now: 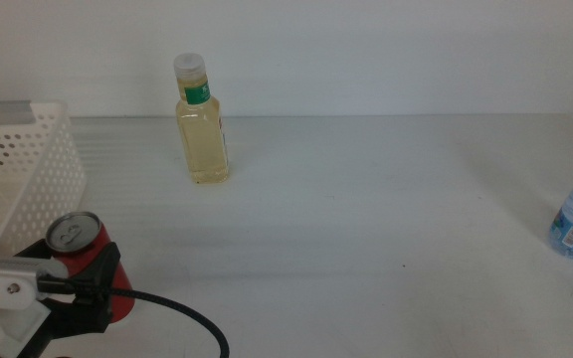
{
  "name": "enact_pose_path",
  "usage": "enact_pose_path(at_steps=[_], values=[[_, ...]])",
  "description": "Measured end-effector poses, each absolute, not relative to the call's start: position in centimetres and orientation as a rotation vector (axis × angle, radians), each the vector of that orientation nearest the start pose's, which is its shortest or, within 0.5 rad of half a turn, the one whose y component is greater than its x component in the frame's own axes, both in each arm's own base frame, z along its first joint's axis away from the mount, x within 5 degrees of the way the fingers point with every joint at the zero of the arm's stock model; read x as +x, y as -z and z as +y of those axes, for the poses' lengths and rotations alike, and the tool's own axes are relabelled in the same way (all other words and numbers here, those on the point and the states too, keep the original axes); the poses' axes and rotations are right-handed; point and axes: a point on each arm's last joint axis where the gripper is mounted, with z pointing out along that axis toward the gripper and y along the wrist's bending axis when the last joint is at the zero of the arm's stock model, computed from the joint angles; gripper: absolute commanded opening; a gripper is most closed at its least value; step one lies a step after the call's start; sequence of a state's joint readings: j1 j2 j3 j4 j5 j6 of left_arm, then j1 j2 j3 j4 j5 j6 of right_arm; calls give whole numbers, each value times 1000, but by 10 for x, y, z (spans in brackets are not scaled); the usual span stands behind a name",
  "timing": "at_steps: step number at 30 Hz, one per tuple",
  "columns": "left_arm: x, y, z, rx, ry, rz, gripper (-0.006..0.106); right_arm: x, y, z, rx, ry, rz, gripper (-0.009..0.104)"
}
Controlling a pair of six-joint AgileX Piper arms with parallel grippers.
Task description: Use arms to grab the bottles and put them into the dustbin to the left of the table.
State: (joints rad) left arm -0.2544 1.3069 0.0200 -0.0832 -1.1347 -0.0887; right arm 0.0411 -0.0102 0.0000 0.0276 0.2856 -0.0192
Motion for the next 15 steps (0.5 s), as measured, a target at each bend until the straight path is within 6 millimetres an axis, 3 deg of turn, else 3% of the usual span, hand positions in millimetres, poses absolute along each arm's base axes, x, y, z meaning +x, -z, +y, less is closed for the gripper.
enact_pose_path(at_steps=[8,15], values=[[154,-163,-32,49,202,1696,89,54,-188,3,-35,-42,1759,76],[158,-142,-33,64,179,1829,89,54,-188,3,-35,-42,1759,76]])
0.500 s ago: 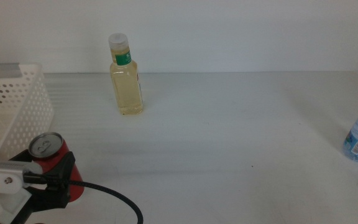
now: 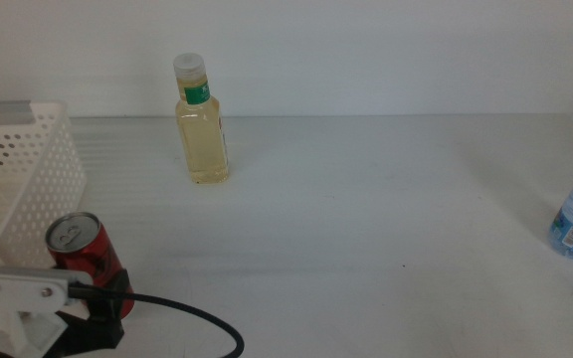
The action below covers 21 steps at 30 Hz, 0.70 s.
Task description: Use arms to grab the bottles and put them into the dustbin to the left of the table.
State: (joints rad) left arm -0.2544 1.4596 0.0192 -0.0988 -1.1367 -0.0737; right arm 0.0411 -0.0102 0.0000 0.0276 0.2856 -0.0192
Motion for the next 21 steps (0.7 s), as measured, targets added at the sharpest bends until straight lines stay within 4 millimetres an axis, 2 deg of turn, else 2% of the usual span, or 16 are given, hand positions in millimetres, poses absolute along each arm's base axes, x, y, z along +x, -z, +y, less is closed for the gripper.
enact_pose_path(at_steps=[8,21], values=[[166,-125,-34,58,169,1931,89,54,-188,3,-35,-42,1759,76],[188,-127,-38,27,154,1893,89,54,-188,3,-35,-42,1759,76]])
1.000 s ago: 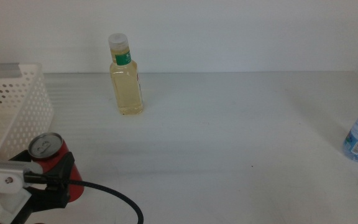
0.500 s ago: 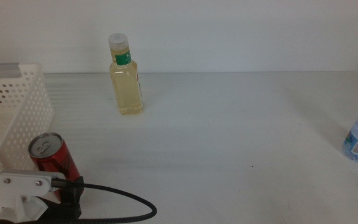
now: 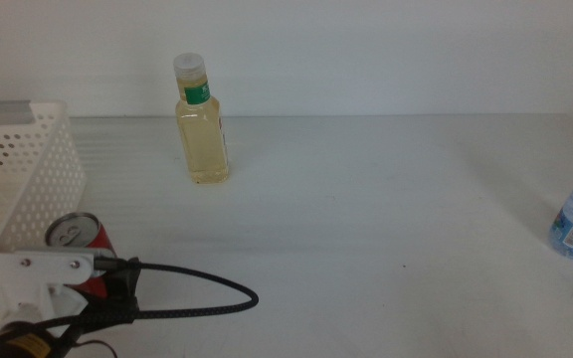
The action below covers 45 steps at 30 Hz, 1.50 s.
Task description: Use arms to grab the bottles and put them into the dustbin to the left of the table.
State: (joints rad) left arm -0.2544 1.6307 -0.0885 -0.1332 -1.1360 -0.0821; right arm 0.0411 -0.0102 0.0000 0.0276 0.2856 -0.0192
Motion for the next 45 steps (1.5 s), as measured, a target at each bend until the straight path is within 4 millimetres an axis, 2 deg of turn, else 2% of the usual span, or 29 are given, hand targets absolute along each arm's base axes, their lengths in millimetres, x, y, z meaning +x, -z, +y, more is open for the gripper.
enact_pose_path(at_steps=[4,7,11,12,15,27,38,45], values=[[195,-131,-37,13,136,1867,85,54,-188,3,-35,-42,1759,76],[198,-132,-37,5,126,1857,71,54,-188,3,-35,-42,1759,76],[199,-133,-37,8,123,1854,37,54,-188,3,-35,-42,1759,76],[199,-133,-37,8,124,1854,19,54,-188,3,-35,-42,1759,76],[199,-133,-38,21,131,1855,-4,54,-188,3,-35,-42,1759,76],[186,-139,-43,33,239,1864,-5,54,-188,3,-35,-42,1759,76],[175,-155,-43,42,275,1924,-5,54,-188,3,-35,-42,1759,76],[180,-175,-45,46,271,2026,-5,54,-188,3,-35,-42,1759,76]])
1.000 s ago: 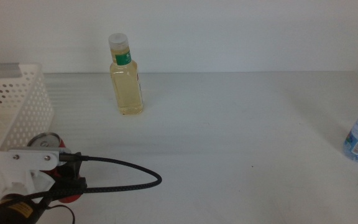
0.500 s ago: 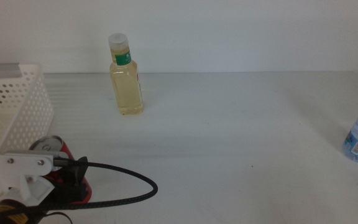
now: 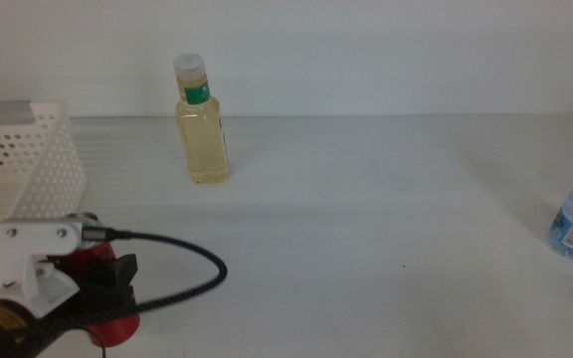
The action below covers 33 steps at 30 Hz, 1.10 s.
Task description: Use arms to grab the bottles and put them into the dustbin to the left of the table.
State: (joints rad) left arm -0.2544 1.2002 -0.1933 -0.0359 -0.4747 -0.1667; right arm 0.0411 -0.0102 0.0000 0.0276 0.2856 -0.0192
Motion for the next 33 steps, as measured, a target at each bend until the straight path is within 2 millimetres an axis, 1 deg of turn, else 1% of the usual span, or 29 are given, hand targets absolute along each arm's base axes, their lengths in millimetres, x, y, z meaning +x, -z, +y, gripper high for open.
enact_pose_path(at_steps=[4,5,9,12,17,18,25,30,33], values=[[185,-187,-47,50,266,2093,-5,54,-188,3,-35,-42,1759,76],[188,-194,-48,52,263,2129,-5,54,-188,3,-35,-42,1759,76],[196,-209,-51,58,254,2208,-5,54,-188,3,-35,-42,1759,76],[203,-225,-53,68,244,2268,-5,54,-188,3,-35,-42,1759,76],[216,-258,-56,119,196,2323,-5,54,-188,3,-35,-42,1759,76],[219,-261,-55,123,185,2341,-5,54,-188,3,-35,-42,1759,76],[246,-294,-46,65,118,2461,-5,54,-188,3,-35,-42,1759,76],[271,-316,-35,106,62,2546,-5,54,-188,3,-35,-42,1759,76],[284,-324,-25,108,75,2626,-5,54,-188,3,-35,-42,1759,76]])
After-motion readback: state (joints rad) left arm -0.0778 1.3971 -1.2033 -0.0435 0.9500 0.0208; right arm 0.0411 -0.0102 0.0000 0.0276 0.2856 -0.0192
